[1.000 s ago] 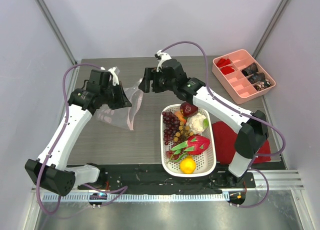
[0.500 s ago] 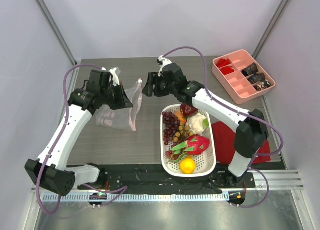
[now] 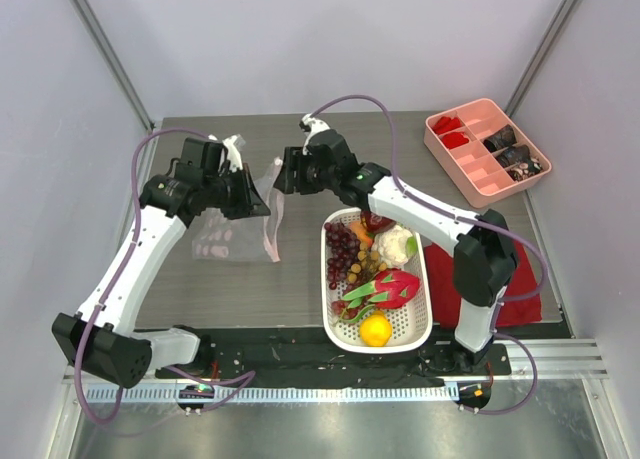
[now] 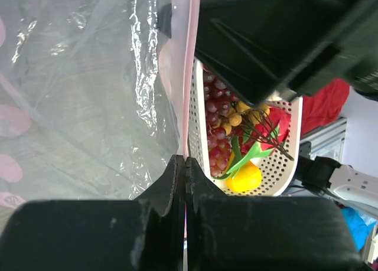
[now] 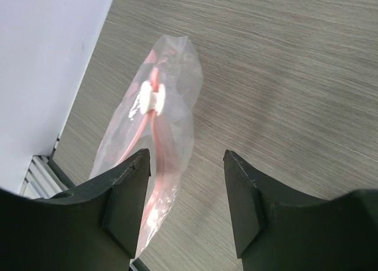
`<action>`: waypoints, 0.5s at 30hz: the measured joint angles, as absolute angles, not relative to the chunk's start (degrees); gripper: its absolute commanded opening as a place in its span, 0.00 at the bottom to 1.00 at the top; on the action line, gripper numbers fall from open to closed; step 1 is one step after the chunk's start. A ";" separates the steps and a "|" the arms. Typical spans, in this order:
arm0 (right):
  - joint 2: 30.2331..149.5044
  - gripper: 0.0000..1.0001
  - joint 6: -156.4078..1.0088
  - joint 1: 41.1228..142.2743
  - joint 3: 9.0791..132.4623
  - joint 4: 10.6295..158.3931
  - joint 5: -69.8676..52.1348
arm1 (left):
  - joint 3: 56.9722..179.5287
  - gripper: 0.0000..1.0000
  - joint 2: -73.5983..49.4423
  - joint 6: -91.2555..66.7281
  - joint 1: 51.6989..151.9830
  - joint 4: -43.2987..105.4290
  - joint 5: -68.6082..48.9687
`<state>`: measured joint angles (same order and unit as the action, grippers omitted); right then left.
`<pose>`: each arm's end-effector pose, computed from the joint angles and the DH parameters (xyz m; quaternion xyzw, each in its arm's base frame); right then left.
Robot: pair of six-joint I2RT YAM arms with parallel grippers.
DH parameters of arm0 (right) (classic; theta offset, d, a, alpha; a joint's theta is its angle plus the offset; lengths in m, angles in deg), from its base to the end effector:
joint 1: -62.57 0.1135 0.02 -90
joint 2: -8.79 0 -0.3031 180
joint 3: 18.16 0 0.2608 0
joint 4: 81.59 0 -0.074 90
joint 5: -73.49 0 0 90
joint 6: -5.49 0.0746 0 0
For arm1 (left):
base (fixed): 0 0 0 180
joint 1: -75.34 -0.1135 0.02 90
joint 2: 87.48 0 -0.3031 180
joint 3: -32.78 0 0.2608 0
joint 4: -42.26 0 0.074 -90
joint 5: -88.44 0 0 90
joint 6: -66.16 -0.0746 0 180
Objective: Place the food in the zip-top bag and seal the zipper
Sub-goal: Open the zipper of the food storage bag.
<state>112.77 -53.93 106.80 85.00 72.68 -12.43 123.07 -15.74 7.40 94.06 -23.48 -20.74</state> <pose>0.3451 0.3433 0.3376 -0.1196 0.8418 0.3433 0.3991 0.2483 -0.1100 0.3783 -0.0397 0.9192 -0.2926 0.2607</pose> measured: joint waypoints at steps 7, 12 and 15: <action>115.68 0.21 -52.75 107.08 87.32 72.70 -13.41 | 123.07 0.00 -15.74 7.38 94.06 -23.31 -23.01; 115.70 0.01 -52.31 107.13 88.00 72.92 -12.91 | 123.05 0.00 -15.70 6.83 94.04 -23.22 -21.46; 115.53 0.01 -52.00 107.06 87.84 72.94 -10.92 | 123.05 0.00 -15.45 5.52 93.93 -23.77 -18.44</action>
<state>115.53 -52.00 107.06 87.84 72.94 -10.92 123.05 -15.45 5.52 93.93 -23.77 -18.44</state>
